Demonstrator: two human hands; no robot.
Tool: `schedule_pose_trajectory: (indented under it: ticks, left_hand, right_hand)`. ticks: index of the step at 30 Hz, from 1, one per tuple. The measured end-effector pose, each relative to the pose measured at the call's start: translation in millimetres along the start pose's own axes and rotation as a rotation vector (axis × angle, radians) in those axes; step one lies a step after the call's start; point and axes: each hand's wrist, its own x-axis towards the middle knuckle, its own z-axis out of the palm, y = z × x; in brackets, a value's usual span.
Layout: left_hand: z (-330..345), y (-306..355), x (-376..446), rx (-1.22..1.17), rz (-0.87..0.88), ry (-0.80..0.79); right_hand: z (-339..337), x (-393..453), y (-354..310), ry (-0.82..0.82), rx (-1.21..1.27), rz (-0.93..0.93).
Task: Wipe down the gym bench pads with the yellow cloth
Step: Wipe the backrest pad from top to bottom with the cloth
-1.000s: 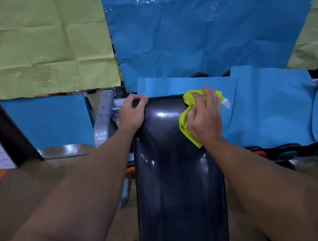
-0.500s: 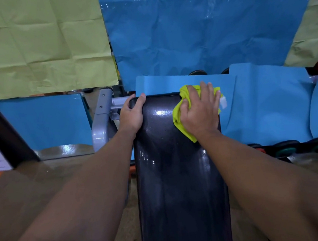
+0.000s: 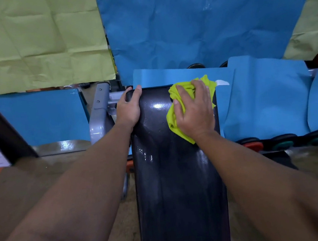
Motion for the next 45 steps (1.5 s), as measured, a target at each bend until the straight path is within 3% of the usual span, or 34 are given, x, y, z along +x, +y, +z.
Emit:
schedule_pose_trajectory:
  ticks: [5,10,16,21,26,32,37,42,45]
  left_hand:
    - [-0.6,-2.4,2.0,0.003,-0.030,-0.017]
    - [-0.9,-4.5,6.6,0.015,-0.019,-0.018]
    - [0.5,-10.7,9.8,0.041,-0.009,0.010]
    - [2.1,-9.0,10.6,0.021,0.025,0.017]
    - [2.7,-6.4,5.7,0.025,0.030,0.005]
    - [2.7,-3.9,5.0,0.026,0.043,0.002]
    - [3.2,-6.9,4.6,0.028,0.044,0.003]
    - [3.8,-1.0,3.1,0.005,0.021,0.008]
    - [3.4,-3.6,4.9,0.014,0.036,0.002]
  right_hand:
    - [1.6,21.4,-1.3,0.009,-0.033,0.117]
    - [4.4,-2.1,-13.4,-0.021,0.021,-0.064]
    - [6.1,11.2,-18.5,-0.019,-0.042,0.040]
    - [5.7,-2.6,-21.9,-0.051,0.021,-0.118]
    - [7.7,10.8,-22.9,-0.029,-0.009,-0.008]
    - [10.3,-2.6,-37.1,-0.086,0.050,-0.148]
    - [12.7,12.8,-39.1,-0.060,0.011,-0.048]
    - [13.2,0.4,-47.6,-0.086,0.056,-0.159]
    - [10.9,4.1,-36.2,-0.047,0.026,-0.106]
